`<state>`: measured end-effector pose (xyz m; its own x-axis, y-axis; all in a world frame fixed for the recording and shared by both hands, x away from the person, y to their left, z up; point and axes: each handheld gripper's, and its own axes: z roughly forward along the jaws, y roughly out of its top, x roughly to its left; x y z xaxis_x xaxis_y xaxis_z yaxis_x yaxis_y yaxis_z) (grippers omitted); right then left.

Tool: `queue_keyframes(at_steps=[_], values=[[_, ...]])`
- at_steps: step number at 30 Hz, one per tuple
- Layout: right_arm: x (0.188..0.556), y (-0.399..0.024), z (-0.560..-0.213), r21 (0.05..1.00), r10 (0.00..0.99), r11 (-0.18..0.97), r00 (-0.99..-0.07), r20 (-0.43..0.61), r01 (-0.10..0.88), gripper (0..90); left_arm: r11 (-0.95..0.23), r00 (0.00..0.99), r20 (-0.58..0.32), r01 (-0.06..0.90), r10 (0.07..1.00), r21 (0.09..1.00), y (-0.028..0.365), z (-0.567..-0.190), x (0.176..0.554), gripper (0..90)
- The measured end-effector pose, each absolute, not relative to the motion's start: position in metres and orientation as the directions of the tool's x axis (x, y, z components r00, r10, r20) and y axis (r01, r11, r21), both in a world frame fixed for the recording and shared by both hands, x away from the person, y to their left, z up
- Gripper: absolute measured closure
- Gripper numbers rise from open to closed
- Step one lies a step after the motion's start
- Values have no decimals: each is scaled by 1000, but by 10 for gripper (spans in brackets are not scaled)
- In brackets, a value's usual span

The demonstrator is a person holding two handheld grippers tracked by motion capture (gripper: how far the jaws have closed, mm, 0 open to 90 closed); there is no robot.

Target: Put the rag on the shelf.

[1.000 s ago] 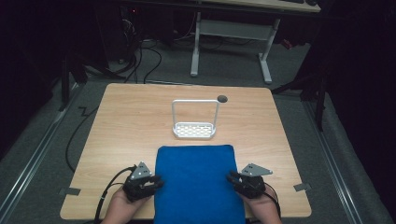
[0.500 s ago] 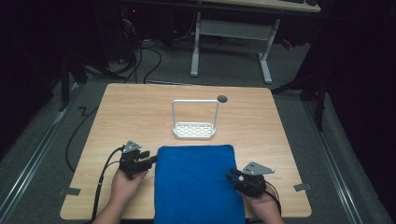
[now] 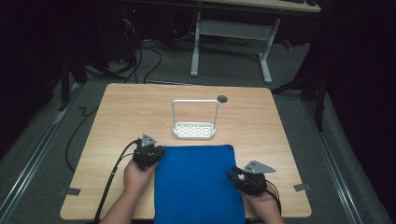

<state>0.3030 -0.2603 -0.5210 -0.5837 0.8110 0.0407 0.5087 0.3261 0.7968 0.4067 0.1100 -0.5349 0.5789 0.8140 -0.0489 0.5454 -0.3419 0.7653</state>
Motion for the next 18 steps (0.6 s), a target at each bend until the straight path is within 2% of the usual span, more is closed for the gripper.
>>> queue_keyframes(at_steps=[3,7,12,15,18], values=[[311,-261,-523,805,835,305,-549,31,509,595,-375,593,-9,521,805,767,106,-535,404,834],[330,-261,-523,802,871,279,-490,20,528,553,-333,593,-83,556,801,762,112,-535,409,851],[354,-261,-521,788,897,272,-443,1,553,555,-310,591,-118,571,798,760,115,-535,410,857],[380,-262,-520,772,914,255,-407,6,583,592,-301,591,-137,579,795,757,116,-536,411,859],[393,-261,-523,750,912,246,-408,34,614,622,-297,592,-142,581,794,758,117,-536,412,859]])
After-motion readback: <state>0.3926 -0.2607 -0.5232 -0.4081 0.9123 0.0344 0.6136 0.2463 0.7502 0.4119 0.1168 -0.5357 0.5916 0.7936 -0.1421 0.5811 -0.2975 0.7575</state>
